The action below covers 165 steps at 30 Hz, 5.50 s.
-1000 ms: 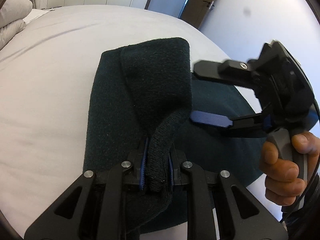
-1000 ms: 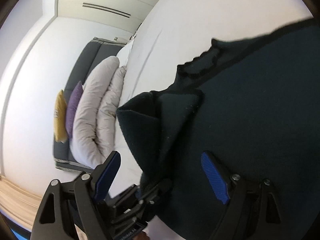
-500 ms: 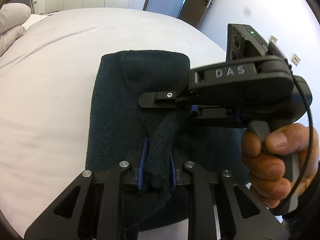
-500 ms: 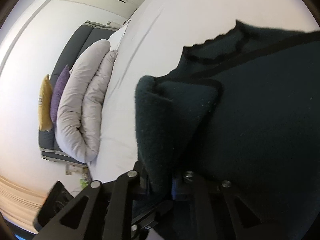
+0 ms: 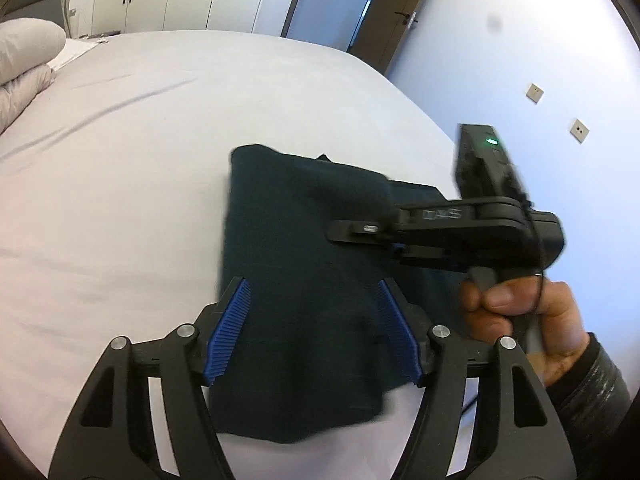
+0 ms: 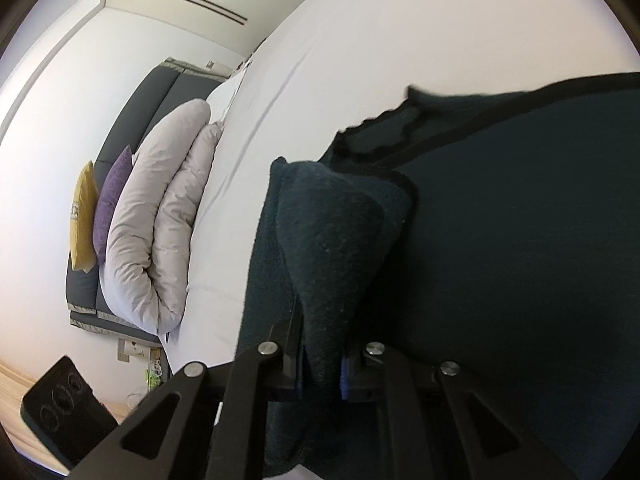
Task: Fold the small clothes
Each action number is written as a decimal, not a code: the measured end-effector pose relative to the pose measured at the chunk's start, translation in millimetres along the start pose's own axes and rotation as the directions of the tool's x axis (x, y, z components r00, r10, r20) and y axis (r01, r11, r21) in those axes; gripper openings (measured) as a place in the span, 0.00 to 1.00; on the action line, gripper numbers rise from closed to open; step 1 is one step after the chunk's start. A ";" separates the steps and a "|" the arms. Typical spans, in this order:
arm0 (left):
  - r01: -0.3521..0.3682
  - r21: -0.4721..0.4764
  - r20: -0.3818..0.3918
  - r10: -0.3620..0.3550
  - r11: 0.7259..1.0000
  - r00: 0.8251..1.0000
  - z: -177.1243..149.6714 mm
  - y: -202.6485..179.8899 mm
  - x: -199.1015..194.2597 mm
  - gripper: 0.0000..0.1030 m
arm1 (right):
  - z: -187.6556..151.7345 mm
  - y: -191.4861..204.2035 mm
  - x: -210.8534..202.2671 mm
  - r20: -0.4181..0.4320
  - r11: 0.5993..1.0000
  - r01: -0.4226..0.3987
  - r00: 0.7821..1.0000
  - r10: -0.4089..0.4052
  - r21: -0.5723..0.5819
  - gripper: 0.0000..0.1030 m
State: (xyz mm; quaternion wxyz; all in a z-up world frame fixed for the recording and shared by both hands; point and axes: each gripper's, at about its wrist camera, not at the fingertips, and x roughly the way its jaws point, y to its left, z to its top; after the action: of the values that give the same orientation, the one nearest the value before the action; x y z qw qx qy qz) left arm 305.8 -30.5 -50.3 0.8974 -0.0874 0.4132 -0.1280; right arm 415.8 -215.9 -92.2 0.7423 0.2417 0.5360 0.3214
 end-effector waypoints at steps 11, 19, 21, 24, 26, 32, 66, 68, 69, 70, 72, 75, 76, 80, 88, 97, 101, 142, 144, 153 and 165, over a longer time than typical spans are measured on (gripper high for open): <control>0.067 0.098 0.006 -0.068 0.993 0.998 19.5 -23.9 43.9 0.63 | 8.7 -64.2 -87.7 0.051 0.996 0.078 0.996 -0.080 0.033 0.12; 0.039 0.116 -0.095 -0.028 0.992 0.995 2.0 -32.8 116.2 0.64 | -1.3 -115.4 -110.1 0.096 0.991 0.080 0.991 -0.091 0.110 0.14; 0.034 0.114 -0.092 -0.024 0.993 0.995 3.0 -28.4 117.6 0.66 | -6.6 -118.5 -114.7 0.127 0.990 0.055 0.989 -0.072 0.131 0.18; 0.036 0.110 -0.097 -0.025 0.993 0.995 5.8 -30.3 118.5 0.67 | -19.6 -117.9 -122.7 0.147 0.986 -0.011 0.989 -0.015 0.169 0.48; 0.031 0.112 -0.094 -0.020 0.993 0.995 4.4 -22.9 117.4 0.67 | -28.6 -103.8 -119.3 0.145 0.992 -0.006 0.989 -0.012 0.126 0.52; 0.035 0.097 -0.085 -0.027 0.995 0.996 -3.6 -39.3 110.7 0.67 | -28.5 -93.6 -109.0 0.121 0.990 0.110 0.985 -0.120 0.090 0.16; 0.010 0.239 -0.032 -0.003 0.971 0.999 -18.2 -85.7 104.9 0.82 | -19.7 -159.4 -146.2 0.212 0.976 0.063 0.971 -0.109 0.209 0.14; 0.019 0.220 -0.041 -0.011 0.975 0.999 -18.8 -80.4 104.1 0.82 | -32.3 -154.6 -152.3 0.227 0.975 0.061 0.968 -0.110 0.212 0.14; 0.026 0.211 -0.044 -0.017 0.977 0.999 -19.2 -78.4 103.4 0.82 | -35.9 -152.5 -154.9 0.229 0.975 0.062 0.967 -0.111 0.212 0.14; 0.028 0.209 -0.047 -0.019 0.977 0.999 -20.1 -77.8 103.4 0.83 | -39.3 -149.6 -156.9 0.233 0.975 0.060 0.966 -0.111 0.215 0.14; 0.020 0.222 -0.052 -0.009 0.975 0.999 -21.7 -79.4 105.3 0.83 | -41.9 -150.6 -156.8 0.230 0.973 0.068 0.966 -0.119 0.220 0.15; 0.014 0.228 -0.064 0.001 0.973 0.998 -22.7 -80.2 106.2 0.84 | -46.3 -157.4 -157.1 0.248 0.965 0.009 0.966 -0.076 0.263 0.21; 0.020 0.222 -0.065 -0.006 0.975 0.998 -22.5 -78.9 105.2 0.84 | -50.0 -155.1 -159.5 0.254 0.964 0.000 0.965 -0.070 0.265 0.24; 0.017 0.213 -0.037 -0.009 0.977 0.999 -24.5 -78.3 99.6 0.84 | -74.4 -127.9 -171.7 0.272 0.976 0.074 0.954 -0.128 0.203 0.33; 0.009 0.233 -0.052 0.003 0.972 0.999 -29.5 -88.7 100.7 0.86 | -99.2 -114.4 -157.3 0.205 0.971 0.178 0.956 -0.210 0.160 0.10; -0.023 0.303 -0.027 0.033 0.953 0.999 -34.4 -97.3 104.7 0.86 | -117.8 -135.8 -175.1 0.281 0.970 0.080 0.949 -0.145 0.228 0.08; 0.035 0.247 -0.136 -0.001 0.968 0.991 -43.8 -82.1 132.2 0.94 | -123.6 -161.5 -161.9 0.320 0.967 -0.012 0.945 -0.072 0.253 0.06; -0.109 0.327 -0.016 0.120 0.939 0.993 32.5 -98.5 135.8 0.73 | -140.2 -124.5 -150.3 0.360 0.992 0.095 0.925 -0.119 0.084 0.00; -0.124 0.328 -0.012 0.136 0.936 0.991 25.3 -97.6 150.3 0.74 | -141.4 -121.3 -153.3 0.351 0.992 0.104 0.928 -0.124 0.076 0.00; -0.058 0.282 0.021 0.054 0.958 0.998 17.8 -80.7 144.9 0.76 | -120.6 -84.5 -195.9 0.489 0.991 0.132 0.863 -0.129 0.027 0.44; 0.082 -0.051 -0.044 -0.084 0.995 0.996 32.7 -21.6 137.0 0.89 | -43.4 -139.4 -160.9 0.327 0.963 0.138 0.921 -0.210 0.232 0.79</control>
State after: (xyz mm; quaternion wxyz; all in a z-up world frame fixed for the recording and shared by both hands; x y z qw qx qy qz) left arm 413.1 -90.8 -122.2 0.8791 -0.1235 0.4328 -0.1568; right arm 369.7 -428.1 -100.6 0.8223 0.3209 0.4457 0.1492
